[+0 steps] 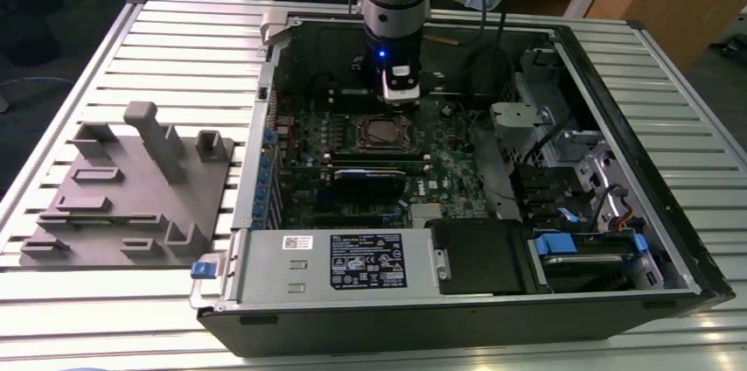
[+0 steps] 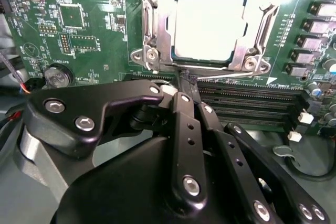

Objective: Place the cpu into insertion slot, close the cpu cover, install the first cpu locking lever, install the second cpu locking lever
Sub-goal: 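Install the first cpu locking lever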

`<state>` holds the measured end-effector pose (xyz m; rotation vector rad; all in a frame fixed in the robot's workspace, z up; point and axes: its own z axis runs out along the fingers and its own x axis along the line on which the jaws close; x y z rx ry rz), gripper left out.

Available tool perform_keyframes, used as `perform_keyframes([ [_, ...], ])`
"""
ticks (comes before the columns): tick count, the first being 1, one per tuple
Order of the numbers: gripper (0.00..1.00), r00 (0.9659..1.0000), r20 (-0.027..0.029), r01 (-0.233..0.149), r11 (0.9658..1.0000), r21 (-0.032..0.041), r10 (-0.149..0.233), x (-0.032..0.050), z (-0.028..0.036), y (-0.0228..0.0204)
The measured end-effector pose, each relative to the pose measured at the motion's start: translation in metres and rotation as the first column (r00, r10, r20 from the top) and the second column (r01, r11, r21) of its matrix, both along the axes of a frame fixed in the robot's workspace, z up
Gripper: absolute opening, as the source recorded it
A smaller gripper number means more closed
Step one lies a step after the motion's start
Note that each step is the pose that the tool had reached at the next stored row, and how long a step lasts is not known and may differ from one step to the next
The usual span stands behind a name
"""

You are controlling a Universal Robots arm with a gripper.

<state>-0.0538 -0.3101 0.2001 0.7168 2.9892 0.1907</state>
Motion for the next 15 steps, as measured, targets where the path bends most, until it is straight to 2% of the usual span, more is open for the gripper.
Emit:
perform_keyframes([
  [3,0.11,1.0,0.0001,0.003,1.0,0.0001,-0.003,0.0,0.0001,0.0037],
  [6,0.11,1.0,0.001,0.005,1.0,-0.0001,-0.005,0.0,0.0001,0.0042],
  [8,0.11,1.0,0.0066,0.005,1.0,-0.0007,-0.005,-0.0001,0.0001,0.0043],
  [10,0.11,0.9998,0.0182,0.005,1.0,-0.0028,-0.005,-0.0002,-0.0001,0.0043],
  [11,0.11,0.9997,0.022,0.005,1.0,-0.004,-0.005,-0.0003,-0.0002,0.0043],
  [15,0.11,0.9997,0.023,0.005,1.0,-0.0051,-0.005,-0.0007,-0.0002,0.0043],
])
